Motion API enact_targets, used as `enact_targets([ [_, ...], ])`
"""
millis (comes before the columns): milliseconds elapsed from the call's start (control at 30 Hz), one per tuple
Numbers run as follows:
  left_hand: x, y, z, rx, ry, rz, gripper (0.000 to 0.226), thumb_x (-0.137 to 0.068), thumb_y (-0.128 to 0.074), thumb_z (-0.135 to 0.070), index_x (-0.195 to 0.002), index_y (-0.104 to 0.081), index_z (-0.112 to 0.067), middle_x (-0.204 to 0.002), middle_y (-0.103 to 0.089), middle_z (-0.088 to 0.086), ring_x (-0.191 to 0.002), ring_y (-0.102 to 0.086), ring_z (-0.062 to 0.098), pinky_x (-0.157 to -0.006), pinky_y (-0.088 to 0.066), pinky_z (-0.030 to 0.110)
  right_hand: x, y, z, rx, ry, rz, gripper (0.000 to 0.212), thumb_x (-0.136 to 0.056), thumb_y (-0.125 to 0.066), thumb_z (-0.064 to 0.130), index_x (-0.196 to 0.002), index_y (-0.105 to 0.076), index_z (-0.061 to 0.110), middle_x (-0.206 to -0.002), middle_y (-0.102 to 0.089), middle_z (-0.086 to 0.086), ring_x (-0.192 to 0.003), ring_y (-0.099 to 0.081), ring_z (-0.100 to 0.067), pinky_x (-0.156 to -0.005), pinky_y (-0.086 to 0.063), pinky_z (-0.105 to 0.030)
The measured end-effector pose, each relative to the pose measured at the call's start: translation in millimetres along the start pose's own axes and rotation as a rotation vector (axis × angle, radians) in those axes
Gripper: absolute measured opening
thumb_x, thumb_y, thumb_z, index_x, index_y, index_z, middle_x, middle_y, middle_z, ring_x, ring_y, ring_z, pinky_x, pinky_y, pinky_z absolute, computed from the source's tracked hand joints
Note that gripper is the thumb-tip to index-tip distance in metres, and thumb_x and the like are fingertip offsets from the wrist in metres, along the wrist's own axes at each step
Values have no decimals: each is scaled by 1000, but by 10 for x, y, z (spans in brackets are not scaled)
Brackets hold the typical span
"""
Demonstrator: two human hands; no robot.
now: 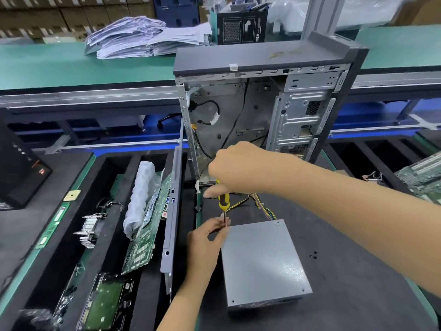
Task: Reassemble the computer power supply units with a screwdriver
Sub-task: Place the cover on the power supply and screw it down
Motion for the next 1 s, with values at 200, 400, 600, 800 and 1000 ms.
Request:
enact_targets([
  [200,-15,24,-40,-115,-67,-2,10,-87,-72,-11,-93,-77,-18,-88,-74,-20,-89,-68,-3,-77,-50,11,65,-51,111,-151,95,11,13,-94,-54,24,-102,-46,17,-89,-35,0,-56,-38,-16,-44,-18,-30],
  [400,-21,-7,-53,-102,-63,26,16,-85,-72,-2,-95,-76,-14,-90,-76,-15,-92,-69,-1,-82,-48,10,-12,0,118,29,31,-22,48,-94,-44,52,-74,-45,8,-67,-37,1,-52,-40,-18,-43,-20,-27],
  [600,-53,-32,-54,-101,-68,45,11,-87,-71,-7,-90,-76,-16,-87,-75,-17,-89,-69,-1,-79,-48,10,60,-31,59,-50,52,26,21,-95,-52,30,-108,-45,14,-91,-37,-1,-51,-30,-15,-44,-17,-29],
  [800,-45,-78,-33,-78,-38,81,28,-88,-62,7,-96,-72,-18,-91,-76,-12,-94,-68,-3,-80,-46,6,-18,-25,96,26,-16,14,46,-97,-38,49,-80,-49,8,-69,-36,-1,-51,-34,-17,-46,-22,-28],
  [1000,-75,-96,-36,-92,-20,103,26,-90,-65,0,-86,-71,-25,-90,-76,-10,-90,-70,2,-82,-52,16,69,-33,92,-58,36,70,21,-96,-50,33,-104,-50,13,-88,-37,-1,-56,-38,-18,-46,-21,-29],
])
Point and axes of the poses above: each hand's wrist, its own x-axis away from the middle knuckle, its own y-axis out of the back of the hand, z = x × y, the point moved 8 cm from there along -x, towards the middle knuckle
